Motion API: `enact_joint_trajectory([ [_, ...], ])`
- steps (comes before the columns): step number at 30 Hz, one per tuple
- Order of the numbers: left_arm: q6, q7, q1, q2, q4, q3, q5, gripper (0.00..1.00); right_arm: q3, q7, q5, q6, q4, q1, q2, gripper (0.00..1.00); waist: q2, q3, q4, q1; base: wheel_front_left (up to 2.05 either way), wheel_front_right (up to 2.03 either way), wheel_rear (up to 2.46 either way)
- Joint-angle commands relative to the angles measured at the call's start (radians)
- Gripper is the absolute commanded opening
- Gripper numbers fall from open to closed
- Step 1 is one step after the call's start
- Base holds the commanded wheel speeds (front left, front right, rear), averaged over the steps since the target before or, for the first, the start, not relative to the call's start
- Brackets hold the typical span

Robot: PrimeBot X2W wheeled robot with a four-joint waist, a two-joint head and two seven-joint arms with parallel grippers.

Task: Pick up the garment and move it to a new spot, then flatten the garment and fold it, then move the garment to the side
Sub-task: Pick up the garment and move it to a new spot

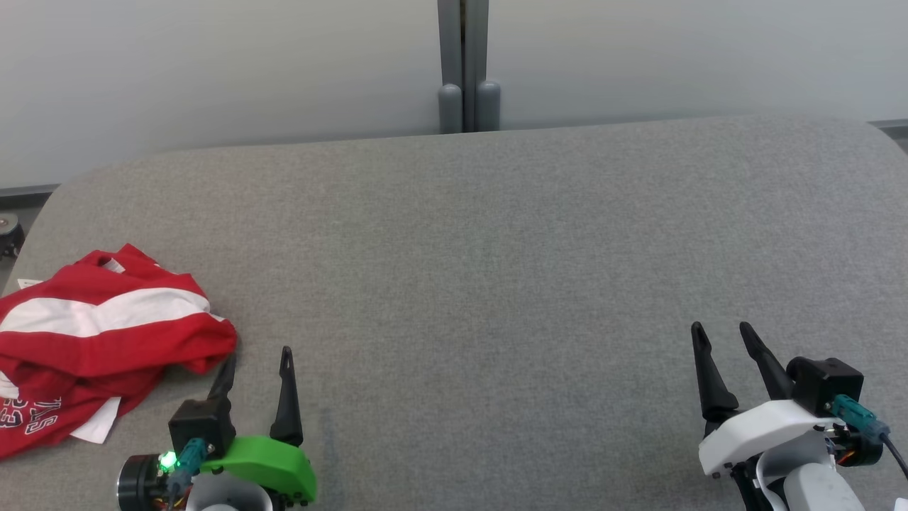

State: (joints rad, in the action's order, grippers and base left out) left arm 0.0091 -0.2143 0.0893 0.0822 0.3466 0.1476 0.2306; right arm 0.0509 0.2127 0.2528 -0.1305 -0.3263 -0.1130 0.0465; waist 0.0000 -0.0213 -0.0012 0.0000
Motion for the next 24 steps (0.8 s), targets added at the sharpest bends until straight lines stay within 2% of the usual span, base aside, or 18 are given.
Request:
enact_joint_trajectory([
  [1,0.001,-0.009,-0.015,0.001,0.006,-0.004,-0.022,1.0,0.001,0.012,-0.027,0.0,-0.005,-0.003,0.005,1.0,0.0,0.0,0.001,0.0,0.0,0.0,0.0],
  [7,-0.02,-0.021,-0.022,-0.014,0.017,-0.014,-0.041,1.0,0.001,0.022,-0.072,0.0,-0.022,-0.007,0.005,1.0,0.0,-0.002,0.013,0.0,0.0,0.0,0.0],
  [11,-0.027,-0.029,-0.02,-0.021,0.027,-0.025,-0.061,1.0,-0.009,0.03,-0.102,0.0,-0.019,0.002,0.006,1.0,0.0,-0.011,0.056,0.0,0.0,0.0,0.0],
  [24,-0.033,-0.052,-0.049,-0.03,0.064,-0.098,-0.121,1.0,-0.079,0.053,-0.17,0.0,-0.034,-0.011,0.007,1.0,0.0,-0.053,0.352,0.0,0.0,0.0,0.0],
])
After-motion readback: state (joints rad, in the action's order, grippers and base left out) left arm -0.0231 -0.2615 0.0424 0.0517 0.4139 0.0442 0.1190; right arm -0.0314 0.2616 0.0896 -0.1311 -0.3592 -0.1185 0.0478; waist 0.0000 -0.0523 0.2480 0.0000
